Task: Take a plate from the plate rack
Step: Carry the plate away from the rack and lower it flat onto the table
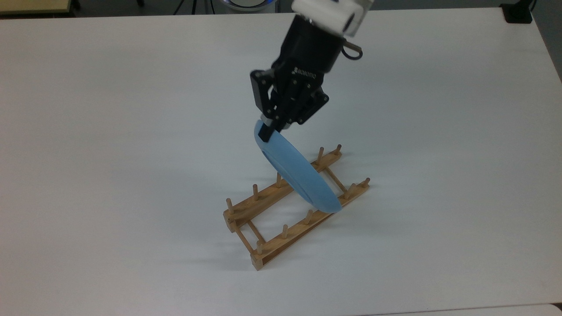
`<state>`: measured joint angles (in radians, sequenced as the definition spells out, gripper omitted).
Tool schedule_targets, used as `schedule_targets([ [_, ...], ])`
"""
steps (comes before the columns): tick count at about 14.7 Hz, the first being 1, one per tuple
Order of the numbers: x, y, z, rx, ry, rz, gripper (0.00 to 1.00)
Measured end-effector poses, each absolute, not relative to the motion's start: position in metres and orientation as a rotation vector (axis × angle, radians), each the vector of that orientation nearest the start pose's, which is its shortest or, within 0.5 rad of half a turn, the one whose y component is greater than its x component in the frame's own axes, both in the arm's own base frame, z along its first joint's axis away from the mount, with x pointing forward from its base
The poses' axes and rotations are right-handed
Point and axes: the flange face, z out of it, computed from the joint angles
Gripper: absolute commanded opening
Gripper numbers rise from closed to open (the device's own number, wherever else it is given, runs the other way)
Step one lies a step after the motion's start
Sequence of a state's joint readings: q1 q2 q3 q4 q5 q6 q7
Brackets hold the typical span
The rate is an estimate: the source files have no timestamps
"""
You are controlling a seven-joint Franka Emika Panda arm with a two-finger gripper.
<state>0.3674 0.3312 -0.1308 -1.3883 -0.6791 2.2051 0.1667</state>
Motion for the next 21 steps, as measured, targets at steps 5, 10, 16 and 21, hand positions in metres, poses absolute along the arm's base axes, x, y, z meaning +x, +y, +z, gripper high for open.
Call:
schedule_targets([
  [5, 0.671, 0.094, 0.646, 2.630, 0.114, 0.922, 0.00],
  [10, 0.672, -0.020, 0.637, 2.938, -0.361, 0.897, 0.00],
  [16, 0.653, -0.190, 0.534, 3.123, -0.747, 0.592, 0.00],
  [21, 0.638, -0.278, 0.445, 3.205, -0.826, 0.470, 0.00],
])
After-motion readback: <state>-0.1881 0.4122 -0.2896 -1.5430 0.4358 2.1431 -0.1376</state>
